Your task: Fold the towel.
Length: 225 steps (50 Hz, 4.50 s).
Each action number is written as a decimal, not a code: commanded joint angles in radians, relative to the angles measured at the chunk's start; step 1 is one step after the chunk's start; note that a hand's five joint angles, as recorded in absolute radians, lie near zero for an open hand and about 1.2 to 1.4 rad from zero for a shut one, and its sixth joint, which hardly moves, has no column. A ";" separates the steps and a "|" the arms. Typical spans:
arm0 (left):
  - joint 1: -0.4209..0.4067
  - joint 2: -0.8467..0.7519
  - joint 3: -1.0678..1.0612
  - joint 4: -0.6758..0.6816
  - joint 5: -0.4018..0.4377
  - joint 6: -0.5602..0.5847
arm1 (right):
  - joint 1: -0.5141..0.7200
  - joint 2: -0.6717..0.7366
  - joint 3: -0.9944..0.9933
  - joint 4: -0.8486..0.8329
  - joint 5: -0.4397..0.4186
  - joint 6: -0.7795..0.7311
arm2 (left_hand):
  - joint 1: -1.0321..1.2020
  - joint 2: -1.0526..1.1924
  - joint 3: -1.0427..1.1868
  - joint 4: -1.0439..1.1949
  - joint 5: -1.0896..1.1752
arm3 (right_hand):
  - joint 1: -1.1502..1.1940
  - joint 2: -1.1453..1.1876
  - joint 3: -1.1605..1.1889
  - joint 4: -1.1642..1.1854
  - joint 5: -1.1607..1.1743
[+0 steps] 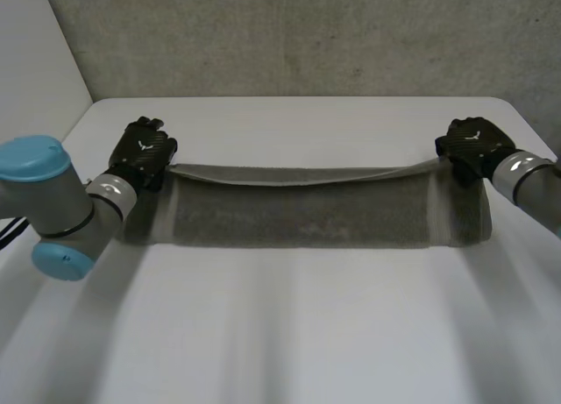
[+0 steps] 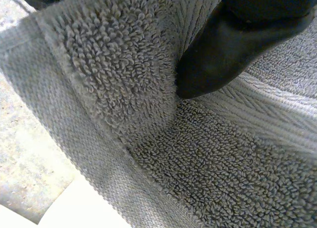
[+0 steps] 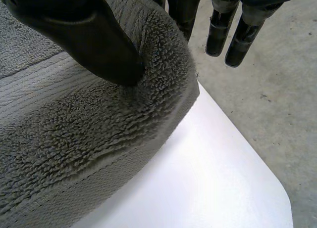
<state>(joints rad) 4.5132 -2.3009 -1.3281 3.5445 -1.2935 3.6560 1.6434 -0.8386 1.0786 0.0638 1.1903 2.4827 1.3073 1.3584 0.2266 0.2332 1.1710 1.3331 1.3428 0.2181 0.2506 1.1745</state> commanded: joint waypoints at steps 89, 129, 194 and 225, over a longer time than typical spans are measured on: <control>-0.080 0.390 -0.543 0.146 -0.211 -0.333 | -0.103 -0.063 0.406 -0.217 -0.034 0.047 | -1.111 -1.163 -0.052 -0.059 -1.150 | -0.244 -0.254 -0.044 -0.076 -0.260; -0.060 0.391 -0.537 0.145 -0.237 -0.332 | 0.154 -0.186 0.035 -0.105 -0.034 0.005 | -1.111 -1.163 -0.052 -0.059 -1.150 | 0.063 0.054 -0.044 -0.076 0.047; -0.335 0.293 -0.342 0.135 -0.316 -0.362 | 0.204 -0.197 0.630 -0.407 -0.021 0.262 | -1.111 -1.163 -0.052 -0.059 -1.150 | -0.652 -0.662 -0.044 -0.076 -0.668; -0.312 0.299 -0.378 0.143 -0.328 -0.364 | 0.085 -0.186 0.667 -0.421 -0.087 0.183 | -1.111 -1.163 -0.052 -0.059 -1.150 | 0.063 0.054 -0.044 -0.076 0.047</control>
<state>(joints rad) 4.1998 -2.0017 -1.7063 3.6871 -1.6200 3.2919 1.7394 -1.0284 1.7420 -0.3602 1.1250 2.7002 0.2892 0.2607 0.2266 0.2332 0.0616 1.2931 1.2851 0.2181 0.2507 1.1548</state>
